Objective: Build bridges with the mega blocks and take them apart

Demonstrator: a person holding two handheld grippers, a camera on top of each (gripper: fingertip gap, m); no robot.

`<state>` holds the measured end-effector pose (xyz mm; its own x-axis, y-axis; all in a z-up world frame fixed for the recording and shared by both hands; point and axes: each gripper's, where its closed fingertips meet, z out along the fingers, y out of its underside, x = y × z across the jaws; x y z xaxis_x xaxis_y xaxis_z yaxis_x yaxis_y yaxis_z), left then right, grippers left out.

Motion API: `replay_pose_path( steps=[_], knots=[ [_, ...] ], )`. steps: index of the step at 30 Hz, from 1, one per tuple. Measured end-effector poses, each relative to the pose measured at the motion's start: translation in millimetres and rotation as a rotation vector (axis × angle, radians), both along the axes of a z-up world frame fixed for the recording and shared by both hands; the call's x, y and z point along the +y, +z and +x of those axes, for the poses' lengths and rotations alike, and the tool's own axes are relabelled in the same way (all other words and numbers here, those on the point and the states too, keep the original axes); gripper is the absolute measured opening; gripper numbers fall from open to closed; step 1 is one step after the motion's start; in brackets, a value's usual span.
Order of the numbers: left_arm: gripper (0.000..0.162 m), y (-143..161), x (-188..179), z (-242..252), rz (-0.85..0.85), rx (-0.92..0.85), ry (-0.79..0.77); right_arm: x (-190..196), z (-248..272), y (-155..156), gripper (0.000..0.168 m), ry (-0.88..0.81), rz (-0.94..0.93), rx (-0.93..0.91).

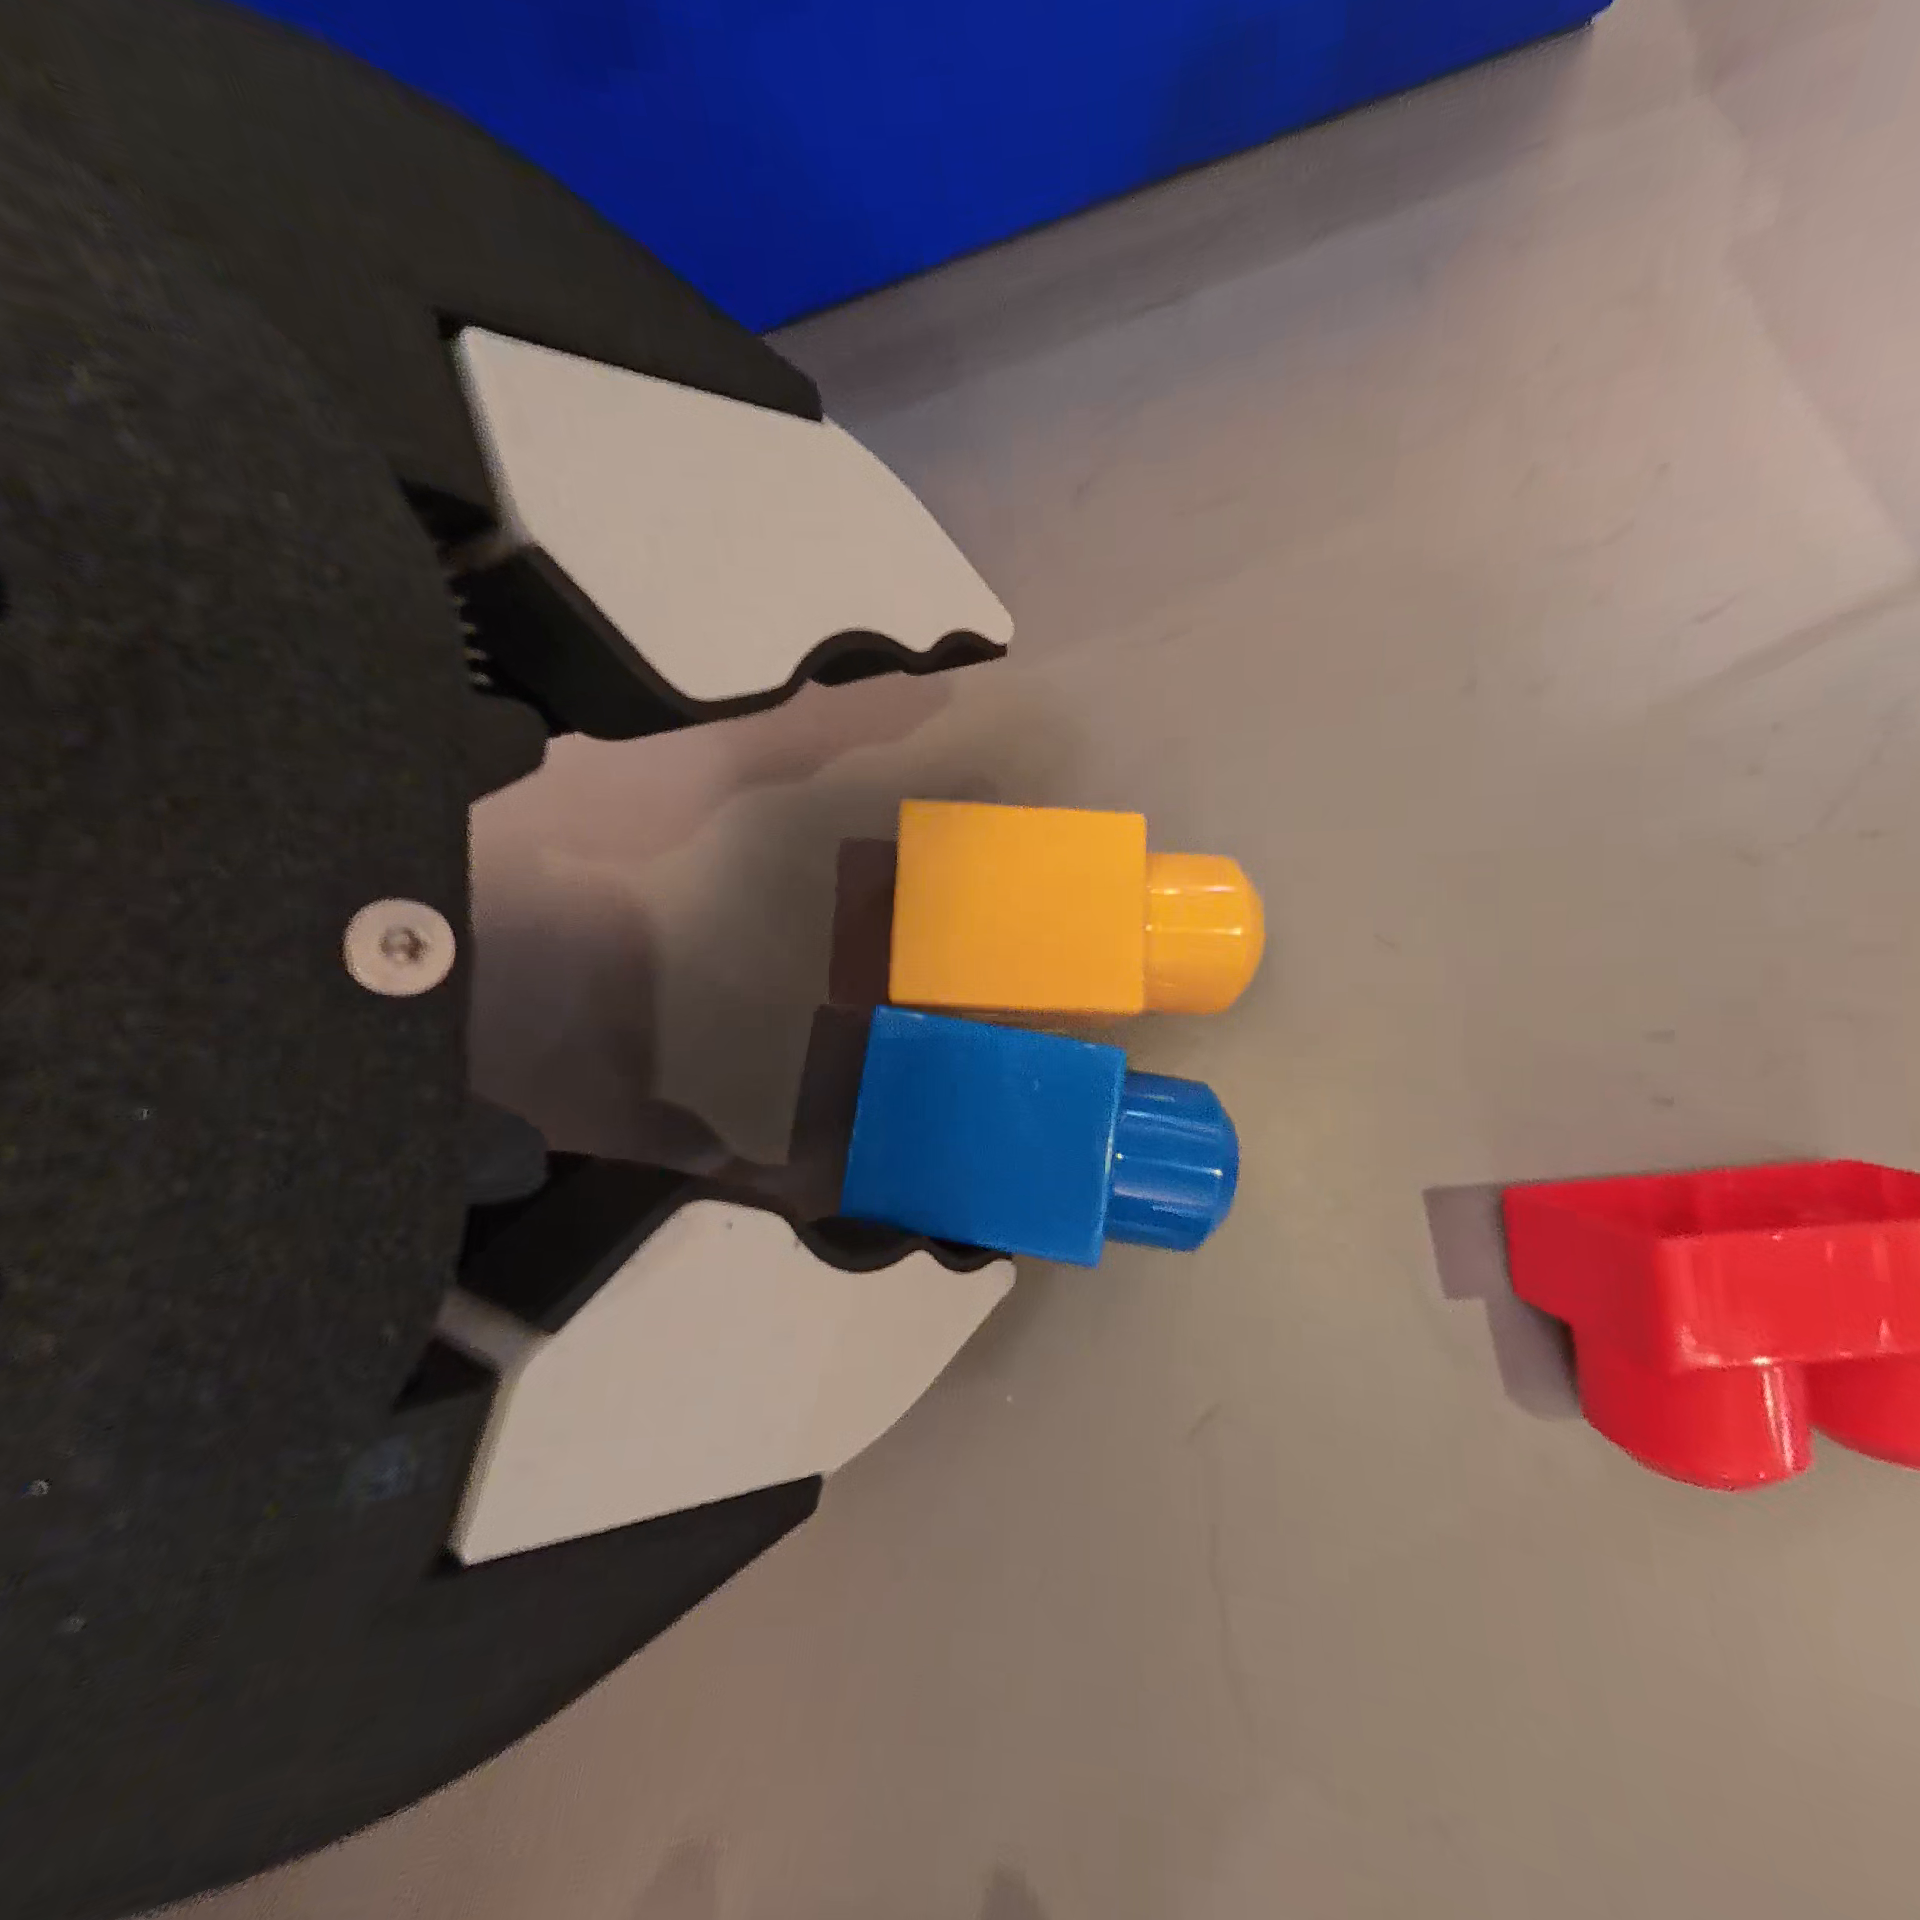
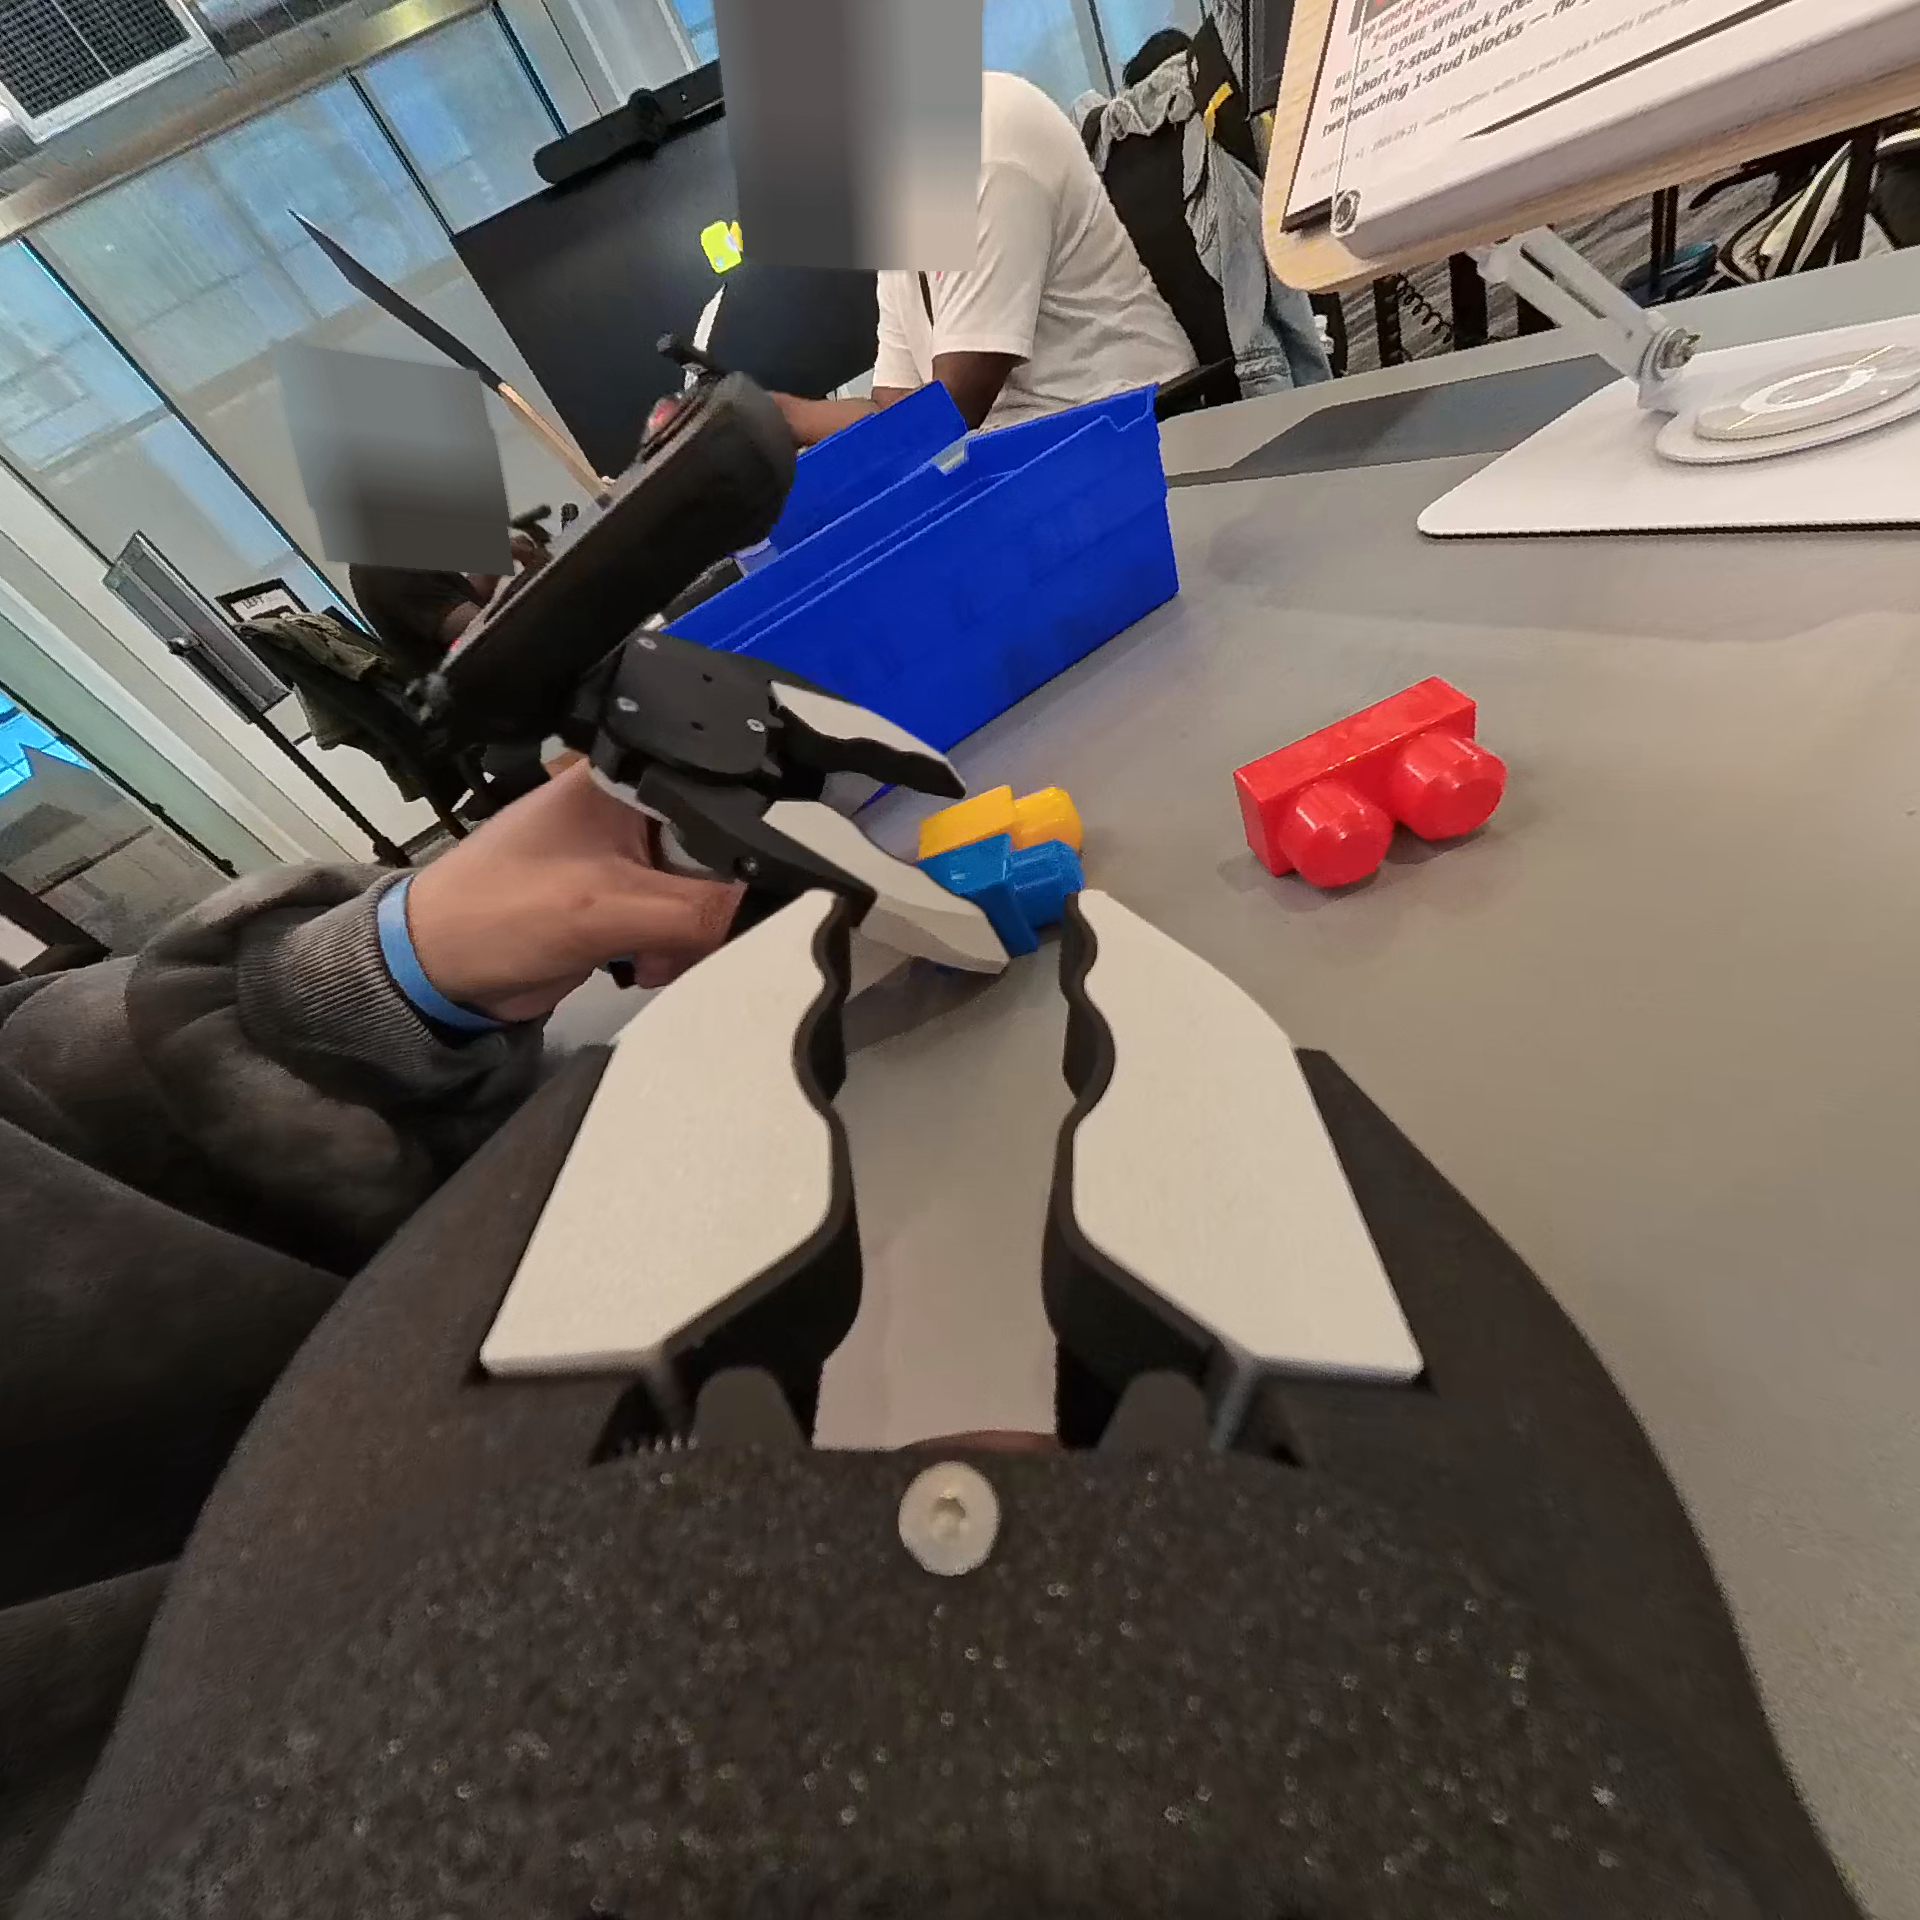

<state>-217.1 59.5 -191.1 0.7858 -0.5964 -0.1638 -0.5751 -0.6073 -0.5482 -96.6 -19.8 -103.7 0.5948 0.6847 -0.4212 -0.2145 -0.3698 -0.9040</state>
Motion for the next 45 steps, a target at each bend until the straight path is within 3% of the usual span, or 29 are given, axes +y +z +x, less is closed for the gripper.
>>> replay_pose_path(
  steps=[8,12,21,31,39,43,45],
  knots=[
    [0.101,-2,-4,7,-0.104,0.045,-0.076,0,-1,0,0.039,0.007,-0.002,0.0],
    [0.089,-5,-9,11,-0.184,0.022,-0.075,-1,-1,0,0.039,0.009,-0.004,0.006],
    [0.078,-8,-11,13,-0.287,0.029,-0.078,-1,-1,0,0.039,0.016,-0.007,0.014],
    [0.075,-4,-7,9,-0.243,0.037,-0.129,-2,-1,0,0.039,0.018,-0.007,0.017],
    [0.075,69,7,17,0.16,-0.306,-0.239,1,1,0,0.039,0.0,-0.004,0.003],
    [0.075,71,2,9,0.143,-0.471,-0.268,20,6,-4,0.043,-0.051,0.006,-0.113],
    [0.075,67,-4,5,0.118,-0.523,-0.285,38,11,-14,0.059,-0.079,0.002,-0.296]
  ],
)
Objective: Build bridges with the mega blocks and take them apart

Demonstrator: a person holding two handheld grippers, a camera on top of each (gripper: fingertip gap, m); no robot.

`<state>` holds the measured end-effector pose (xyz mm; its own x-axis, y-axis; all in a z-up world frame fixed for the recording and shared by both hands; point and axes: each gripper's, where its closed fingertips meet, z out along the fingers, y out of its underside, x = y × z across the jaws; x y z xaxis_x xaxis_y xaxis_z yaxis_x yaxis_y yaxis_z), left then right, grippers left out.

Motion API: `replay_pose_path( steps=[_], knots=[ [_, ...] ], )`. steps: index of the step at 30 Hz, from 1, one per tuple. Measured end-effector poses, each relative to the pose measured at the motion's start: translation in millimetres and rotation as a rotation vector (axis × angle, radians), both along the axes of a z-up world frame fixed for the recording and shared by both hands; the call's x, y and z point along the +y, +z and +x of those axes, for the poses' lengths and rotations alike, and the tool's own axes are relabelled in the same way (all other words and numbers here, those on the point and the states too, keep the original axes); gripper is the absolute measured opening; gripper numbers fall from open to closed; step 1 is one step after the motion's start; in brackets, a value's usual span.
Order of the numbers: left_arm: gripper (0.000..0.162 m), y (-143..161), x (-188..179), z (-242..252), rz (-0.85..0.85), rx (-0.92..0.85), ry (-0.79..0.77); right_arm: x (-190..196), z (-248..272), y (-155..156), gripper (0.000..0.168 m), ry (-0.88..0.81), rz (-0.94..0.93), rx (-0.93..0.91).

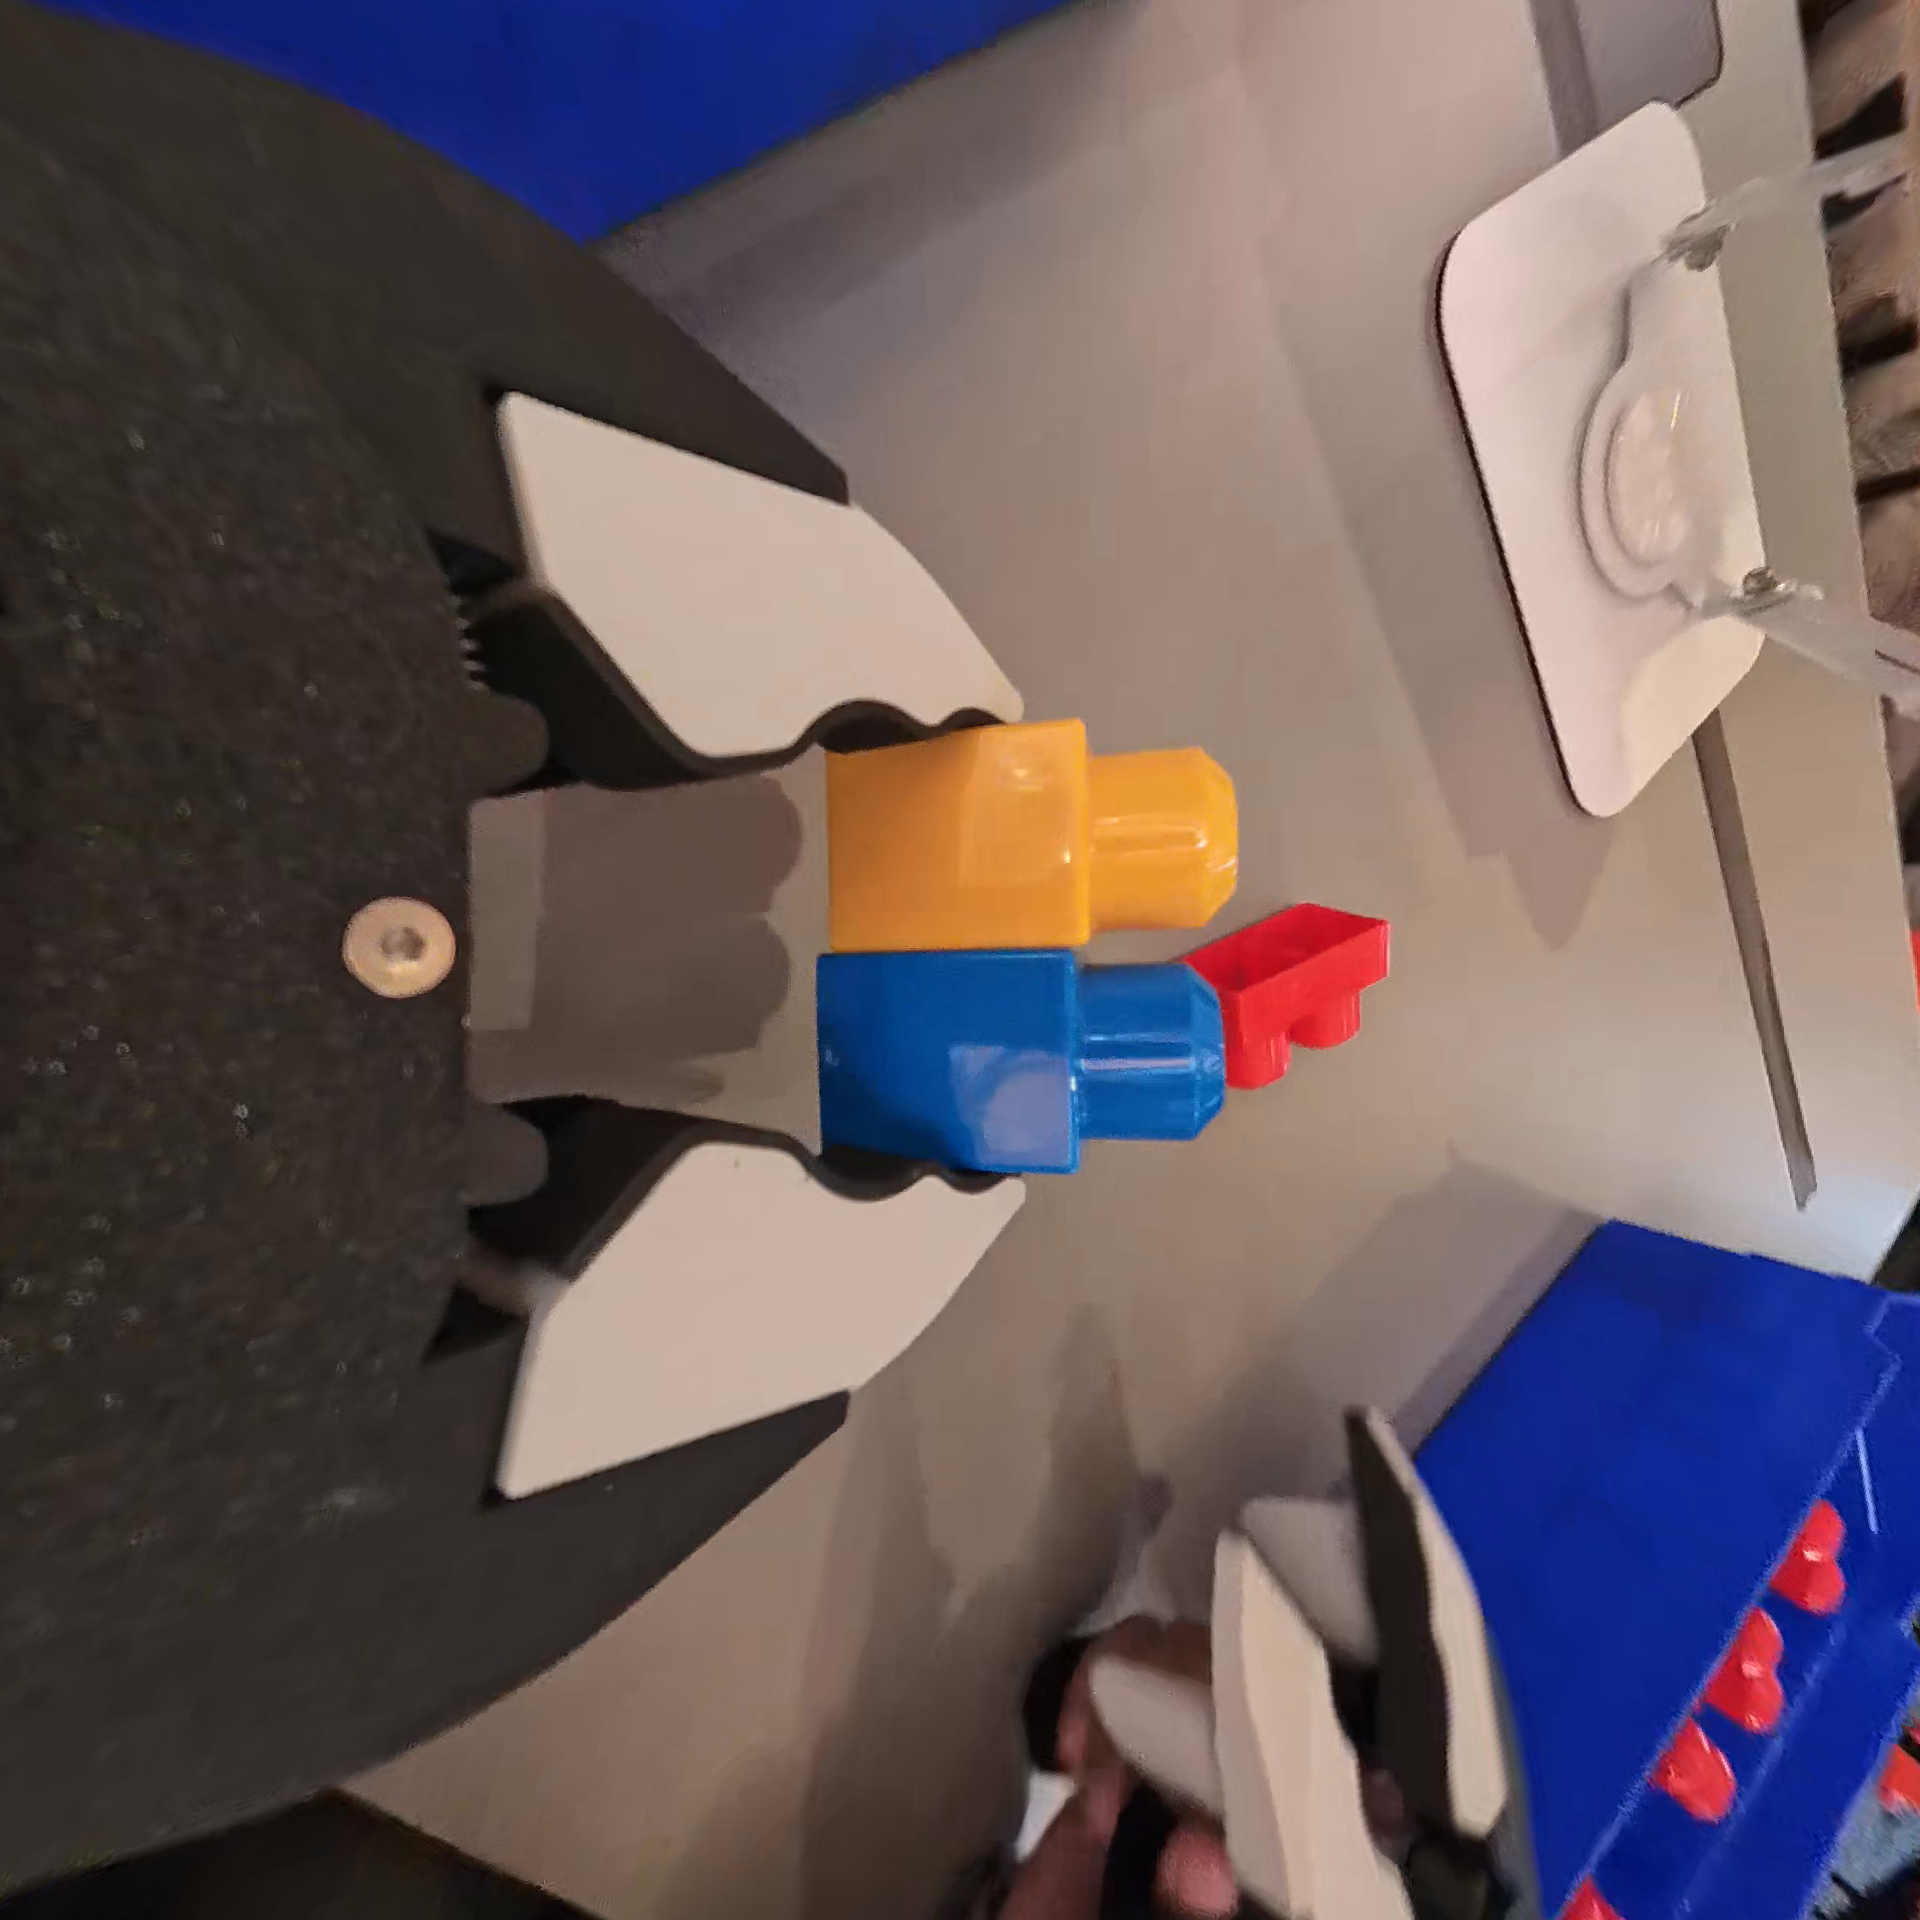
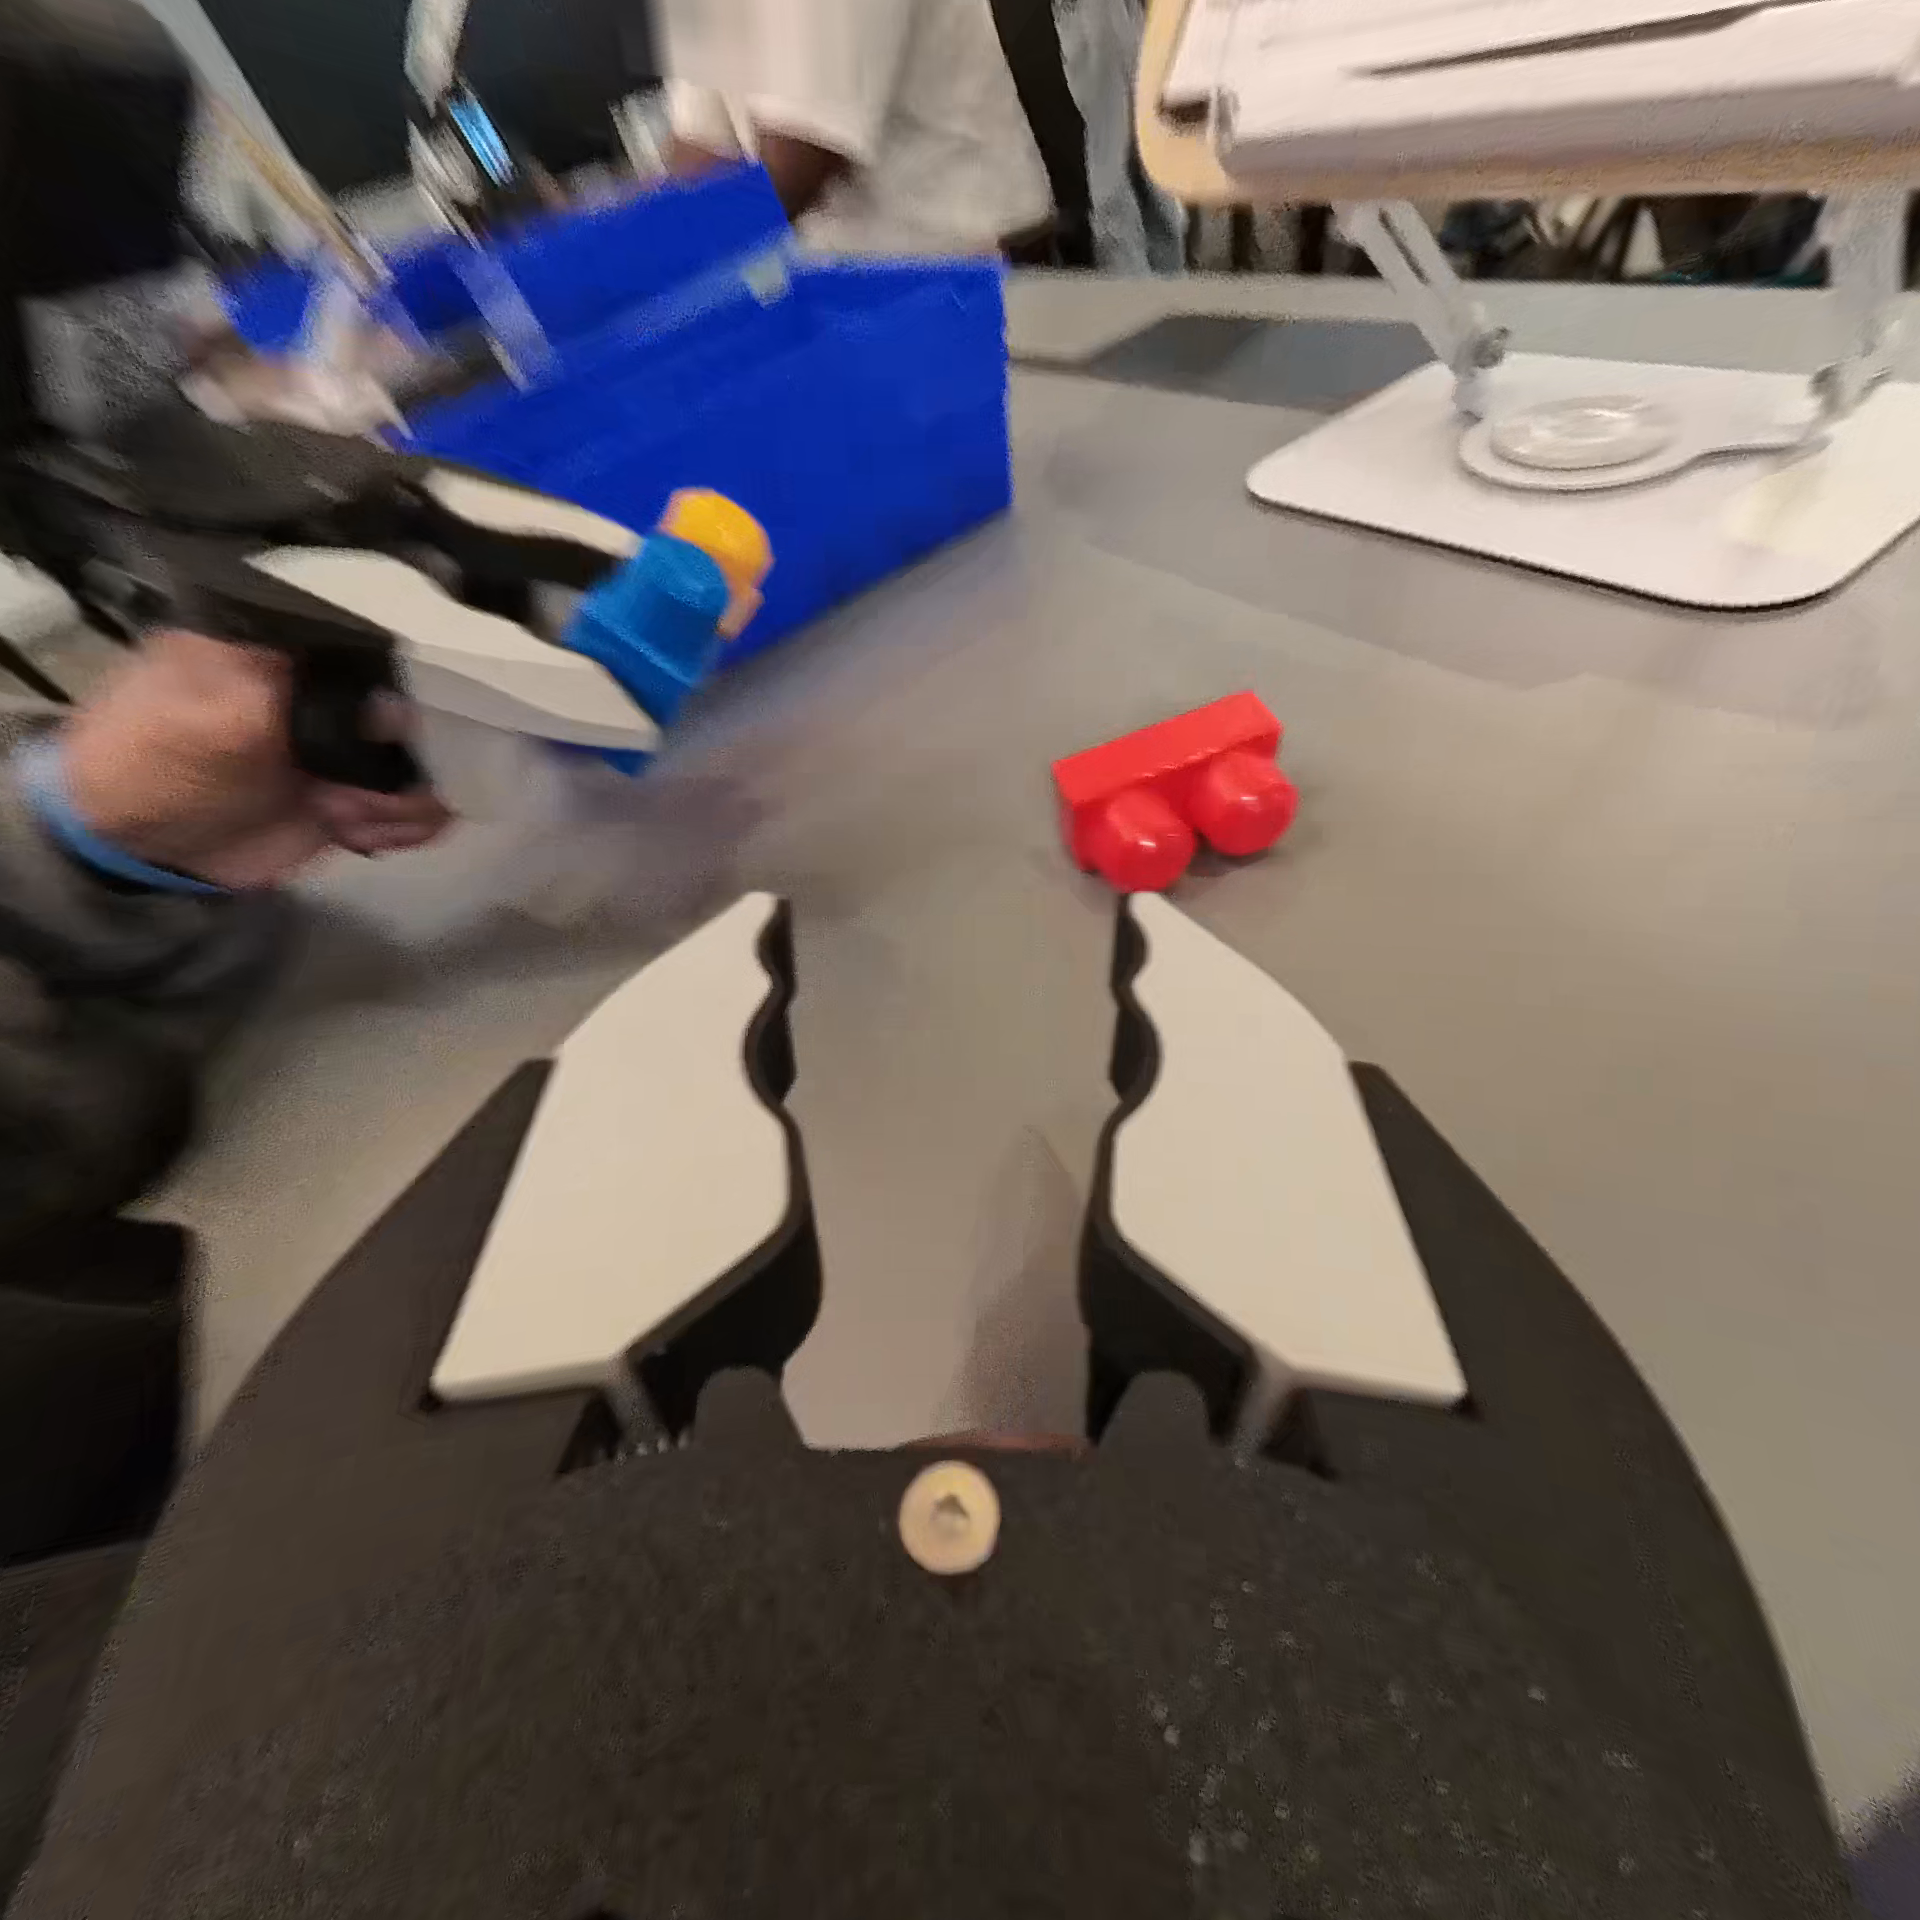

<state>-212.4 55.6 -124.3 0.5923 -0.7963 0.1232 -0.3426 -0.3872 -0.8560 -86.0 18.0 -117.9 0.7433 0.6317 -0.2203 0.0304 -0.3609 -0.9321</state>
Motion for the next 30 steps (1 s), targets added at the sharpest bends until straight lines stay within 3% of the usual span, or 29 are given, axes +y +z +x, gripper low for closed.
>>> replay_pose_path(
  steps=[2,5,12,15,17,20,24,27,30],
  knots=[
    [0.075,-3,-5,-5,0.012,-0.017,-0.011,20,-1,-11,0.072,0.015,-0.007,-0.181],
    [0.075,-8,-15,-8,0.03,-0.024,-0.051,54,-4,-31,0.075,0.058,-0.049,-0.33],
    [0.075,2,-31,-6,0.053,-0.078,-0.122,100,-14,-66,0.08,0.111,-0.182,-0.437],
    [0.075,1,-31,-6,0.032,-0.104,-0.147,99,-21,-70,0.069,0.16,-0.194,-0.498],
    [0.075,3,-30,-3,0.005,-0.146,-0.168,93,-23,-58,0.069,0.163,-0.179,-0.518],
    [0.075,7,-24,2,-0.002,-0.17,-0.206,70,-26,-14,0.068,0.188,-0.158,-0.552],
    [0.075,14,-16,17,0.051,-0.153,-0.279,40,-13,40,0.069,0.263,-0.143,-0.732],
    [0.075,13,-12,34,0.156,-0.062,-0.367,22,-7,65,0.069,0.368,-0.176,-0.868],
    [0.075,23,-20,59,0.18,-0.082,-0.49,13,-10,75,0.068,0.491,-0.215,-0.971]
  ],
)
